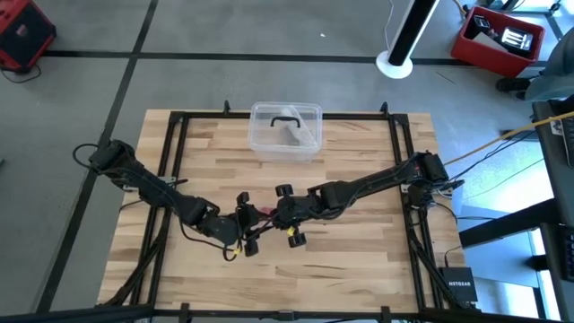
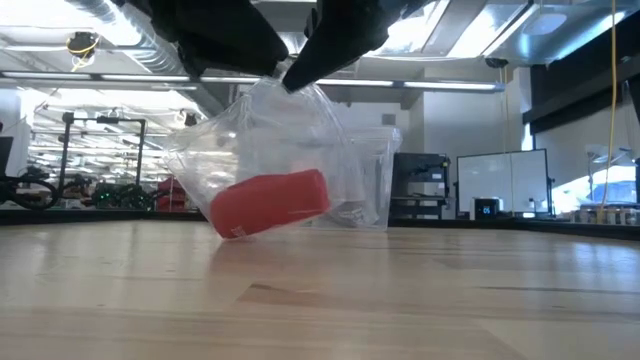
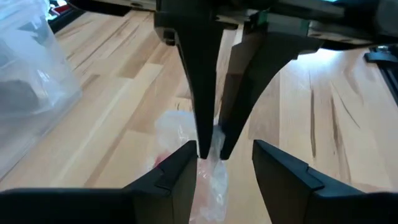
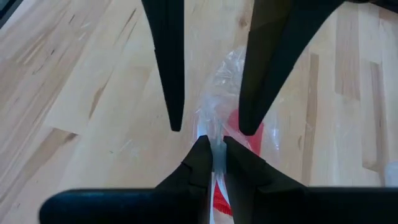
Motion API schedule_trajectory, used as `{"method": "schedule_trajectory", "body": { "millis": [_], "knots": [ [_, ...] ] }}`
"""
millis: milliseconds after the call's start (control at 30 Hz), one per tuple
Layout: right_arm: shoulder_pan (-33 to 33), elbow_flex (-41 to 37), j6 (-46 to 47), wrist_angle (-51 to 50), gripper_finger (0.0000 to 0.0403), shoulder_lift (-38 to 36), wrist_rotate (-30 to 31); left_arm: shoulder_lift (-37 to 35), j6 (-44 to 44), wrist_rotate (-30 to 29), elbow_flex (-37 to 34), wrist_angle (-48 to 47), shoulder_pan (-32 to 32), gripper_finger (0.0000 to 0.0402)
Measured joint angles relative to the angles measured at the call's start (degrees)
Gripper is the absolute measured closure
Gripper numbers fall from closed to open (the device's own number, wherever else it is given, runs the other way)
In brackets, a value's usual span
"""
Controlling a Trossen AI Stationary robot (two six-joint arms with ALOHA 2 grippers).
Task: Roll bandage
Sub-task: Close the transparent zip bag
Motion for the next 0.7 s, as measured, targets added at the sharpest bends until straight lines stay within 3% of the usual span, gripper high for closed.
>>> {"method": "schedule_trajectory", "body": {
  "millis": [467, 700],
  "knots": [
    [-0.07, -0.04, 0.79, 0.54, 0.0371, 0.02, 0.44, 0.01, 0.64, -0.17, 0.00, -0.91, 2.09, 0.0396],
    [-0.15, -0.15, 11.10, 1.14, 0.0371, 0.07, 5.40, 2.66, 3.73, -11.25, 0.00, 0.72, 1.43, 0.0400]
  ]
}}
